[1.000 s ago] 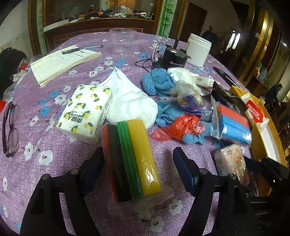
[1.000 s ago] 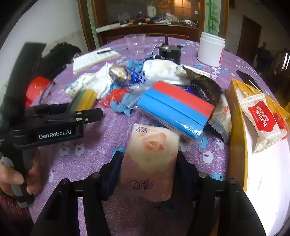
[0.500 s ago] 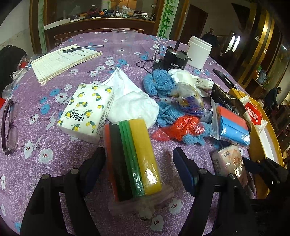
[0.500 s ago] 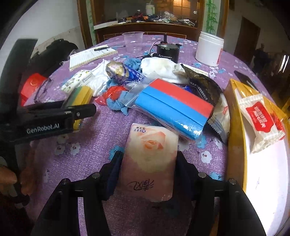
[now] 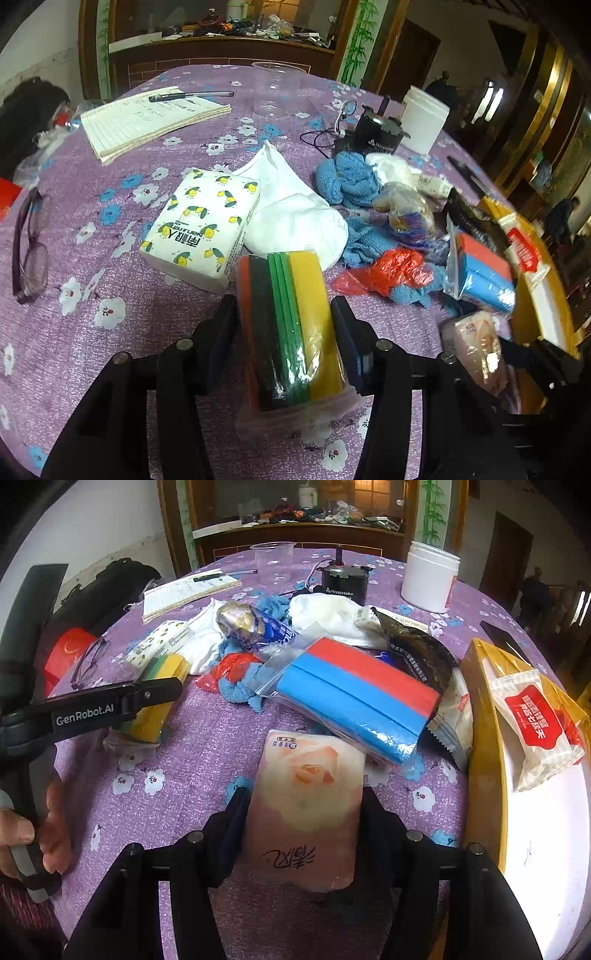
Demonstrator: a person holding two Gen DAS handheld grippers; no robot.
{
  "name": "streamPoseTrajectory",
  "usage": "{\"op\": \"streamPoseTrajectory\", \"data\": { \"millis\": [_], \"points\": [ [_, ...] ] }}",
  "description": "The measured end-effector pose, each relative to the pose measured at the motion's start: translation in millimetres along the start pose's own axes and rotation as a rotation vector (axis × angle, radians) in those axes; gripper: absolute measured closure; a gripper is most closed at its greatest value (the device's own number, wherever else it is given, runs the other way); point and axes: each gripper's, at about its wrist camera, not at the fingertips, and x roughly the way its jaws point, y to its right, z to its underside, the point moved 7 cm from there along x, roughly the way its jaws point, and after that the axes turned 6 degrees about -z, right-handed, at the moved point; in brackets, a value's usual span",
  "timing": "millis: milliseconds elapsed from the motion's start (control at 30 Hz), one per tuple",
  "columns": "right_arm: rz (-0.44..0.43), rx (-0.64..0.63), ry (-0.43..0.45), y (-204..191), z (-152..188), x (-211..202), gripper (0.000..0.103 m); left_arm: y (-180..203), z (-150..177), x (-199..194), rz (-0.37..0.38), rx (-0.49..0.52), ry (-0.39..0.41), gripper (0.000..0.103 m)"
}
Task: Organize soft objects
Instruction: 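Carry the sponge pack and tissue pack over the tray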
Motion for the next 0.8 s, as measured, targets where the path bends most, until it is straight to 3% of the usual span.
{"op": "streamPoseTrajectory", "data": {
  "millis": [133, 333, 500, 600, 800],
  "points": [
    [-0.023, 0.001, 0.001, 0.2, 0.6, -1.2, 0.041, 7.0, 1.6, 2.5, -0.074, 0.062, -0.007, 0.053],
    [-0.089, 0.006, 0.015, -1.7, -0.4, -3.4, 0.041, 3.7, -0.8, 1.3, -0.041, 0.031, -0.002, 0.052],
    [-0.151, 0.027, 0.026, -1.4, -1.3, -4.5, 0.044, 5.0, -4.5, 3.2, -0.062, 0.022, 0.005, 0.052],
    [-0.161, 0.019, 0.021, -3.3, -1.7, -4.1, 0.045, 8.3, -6.3, 6.7, -0.120, 0.041, 0.013, 0.052],
    [-0.182, 0.008, 0.023, -6.0, -1.2, -5.3, 0.047, 6.9, -7.0, 6.3, -0.127, 0.041, 0.016, 0.056]
  ]
}}
